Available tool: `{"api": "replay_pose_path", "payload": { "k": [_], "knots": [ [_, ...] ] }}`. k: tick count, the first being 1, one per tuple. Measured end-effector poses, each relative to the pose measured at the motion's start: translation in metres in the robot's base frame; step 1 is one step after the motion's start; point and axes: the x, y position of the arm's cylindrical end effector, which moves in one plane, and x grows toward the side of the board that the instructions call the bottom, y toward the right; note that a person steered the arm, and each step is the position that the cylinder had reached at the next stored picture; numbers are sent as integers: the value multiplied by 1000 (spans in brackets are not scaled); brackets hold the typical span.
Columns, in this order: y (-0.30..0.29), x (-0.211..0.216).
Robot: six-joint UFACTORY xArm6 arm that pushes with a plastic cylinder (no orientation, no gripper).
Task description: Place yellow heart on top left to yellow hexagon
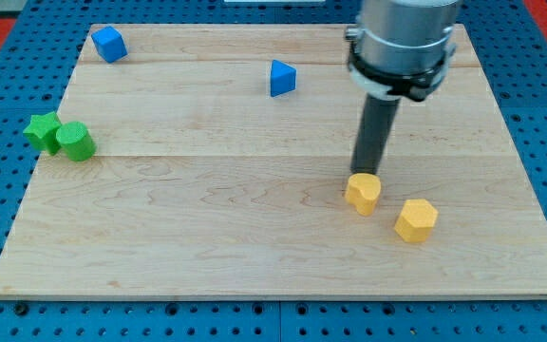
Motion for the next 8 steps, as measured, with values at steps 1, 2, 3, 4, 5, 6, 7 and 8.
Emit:
{"api": "replay_pose_path", "payload": {
  "k": [1,2,3,4,5,6,7,8],
  "knots": [
    [-30,16],
    [-30,27],
    [-5,39],
    [20,48],
    [45,57],
    [55,70],
    [27,70],
    [-37,49]
  ]
}}
